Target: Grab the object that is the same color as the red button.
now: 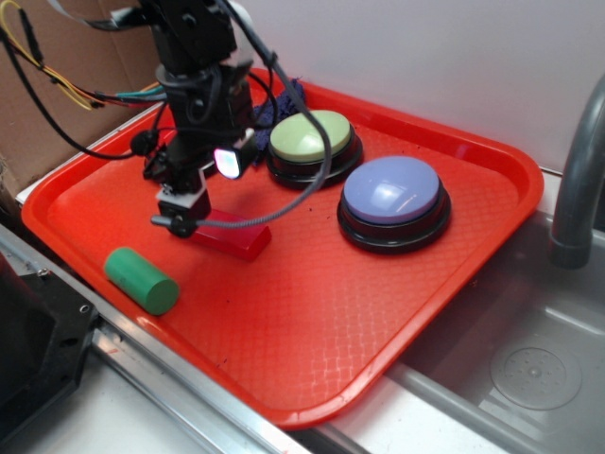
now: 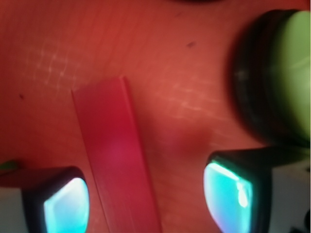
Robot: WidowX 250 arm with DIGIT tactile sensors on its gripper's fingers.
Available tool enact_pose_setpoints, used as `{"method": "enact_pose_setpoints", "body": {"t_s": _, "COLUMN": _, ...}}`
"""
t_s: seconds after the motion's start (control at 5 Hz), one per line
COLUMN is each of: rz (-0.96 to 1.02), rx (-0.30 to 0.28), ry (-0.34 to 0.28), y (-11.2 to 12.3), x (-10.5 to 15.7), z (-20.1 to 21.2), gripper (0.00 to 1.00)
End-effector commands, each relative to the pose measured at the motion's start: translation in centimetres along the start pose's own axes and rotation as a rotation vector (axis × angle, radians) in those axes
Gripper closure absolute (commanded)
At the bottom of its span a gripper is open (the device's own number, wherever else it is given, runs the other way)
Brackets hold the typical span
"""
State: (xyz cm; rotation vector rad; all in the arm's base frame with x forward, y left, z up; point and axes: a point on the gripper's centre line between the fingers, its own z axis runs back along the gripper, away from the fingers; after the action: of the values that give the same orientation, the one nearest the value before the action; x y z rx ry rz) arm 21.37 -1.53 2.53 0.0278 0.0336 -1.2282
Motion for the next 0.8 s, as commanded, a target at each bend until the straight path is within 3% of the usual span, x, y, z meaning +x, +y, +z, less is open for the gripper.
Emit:
{"method": "enact_pose_setpoints", "body": {"t_s": 0.0, "rz": -0.091, "rx": -0.009, "ry": 0.022, "y": -1.9, "x": 1.1, "z": -1.9, "gripper": 0.0}}
{"method": "enact_pose_setpoints", "body": {"t_s": 0.2, "rz": -0.089, "rx": -0.006, "ry": 0.045, "y": -2.3, "x": 1.1, "z": -2.5, "gripper": 0.0}}
{"method": "enact_pose_setpoints", "body": {"t_s": 0.4, "rz": -0.059, "rx": -0.02, "ry": 0.071, "y": -1.6, "x": 1.3, "z": -3.2, "gripper": 0.88}}
{"method": "enact_pose_setpoints", "body": {"t_s": 0.6, "rz": -0.055, "rx": -0.009, "ry": 0.065, "y": -1.3, "x": 1.2, "z": -3.2, "gripper": 1.0}}
